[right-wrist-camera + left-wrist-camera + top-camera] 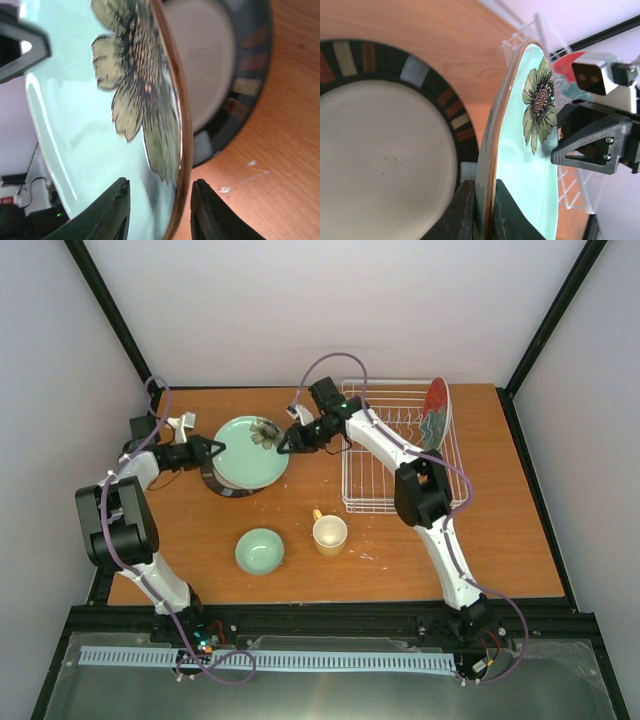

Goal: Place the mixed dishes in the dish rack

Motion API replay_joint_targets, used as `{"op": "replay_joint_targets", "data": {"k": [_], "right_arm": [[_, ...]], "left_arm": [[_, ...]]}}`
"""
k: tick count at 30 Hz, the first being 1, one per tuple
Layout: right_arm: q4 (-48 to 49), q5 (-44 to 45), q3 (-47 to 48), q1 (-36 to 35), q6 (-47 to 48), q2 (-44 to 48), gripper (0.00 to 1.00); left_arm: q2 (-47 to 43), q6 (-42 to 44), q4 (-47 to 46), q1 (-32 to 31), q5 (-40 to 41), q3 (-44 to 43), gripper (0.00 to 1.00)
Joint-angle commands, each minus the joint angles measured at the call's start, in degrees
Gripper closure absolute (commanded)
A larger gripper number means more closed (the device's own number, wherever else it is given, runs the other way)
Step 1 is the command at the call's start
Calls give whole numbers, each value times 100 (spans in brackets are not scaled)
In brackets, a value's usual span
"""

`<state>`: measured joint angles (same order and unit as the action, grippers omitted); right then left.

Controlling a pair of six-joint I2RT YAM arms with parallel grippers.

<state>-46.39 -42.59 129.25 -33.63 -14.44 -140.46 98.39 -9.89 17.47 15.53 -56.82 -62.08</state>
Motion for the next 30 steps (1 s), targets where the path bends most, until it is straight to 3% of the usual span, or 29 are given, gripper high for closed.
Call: {"op": "replay_joint_targets", "data": {"k": [1, 6, 14, 18, 21, 24, 28, 30], "right_arm": [[481, -827, -266, 130, -179, 565, 66], [848, -1485, -279, 199, -529, 637, 62], [1566, -2059, -90, 191, -1295, 634, 60], [1604, -2313, 89, 170, -1425, 566, 73], [1590, -2383, 108, 117, -1417, 577, 96], [1435, -2326, 91, 95, -1260, 667, 97], [1257, -2077, -2, 110, -1055, 863, 97], [1271, -1949, -92, 126, -1047, 964, 97]], "left_arm": [[-302, -369, -403, 307, -1580, -546, 100], [-274, -427, -418, 310, -2167, -637, 99], [-551, -653, -671, 256, -2207, -363, 99], [-650, -918, -1065, 123, -2187, -229, 100], [-639, -980, -1108, -86, -2077, -277, 100], [-623, -985, -1088, -220, -1949, -325, 99], [-594, -803, -876, -243, -1763, -423, 83], [-562, -610, -432, -243, -1606, -542, 69]]}}
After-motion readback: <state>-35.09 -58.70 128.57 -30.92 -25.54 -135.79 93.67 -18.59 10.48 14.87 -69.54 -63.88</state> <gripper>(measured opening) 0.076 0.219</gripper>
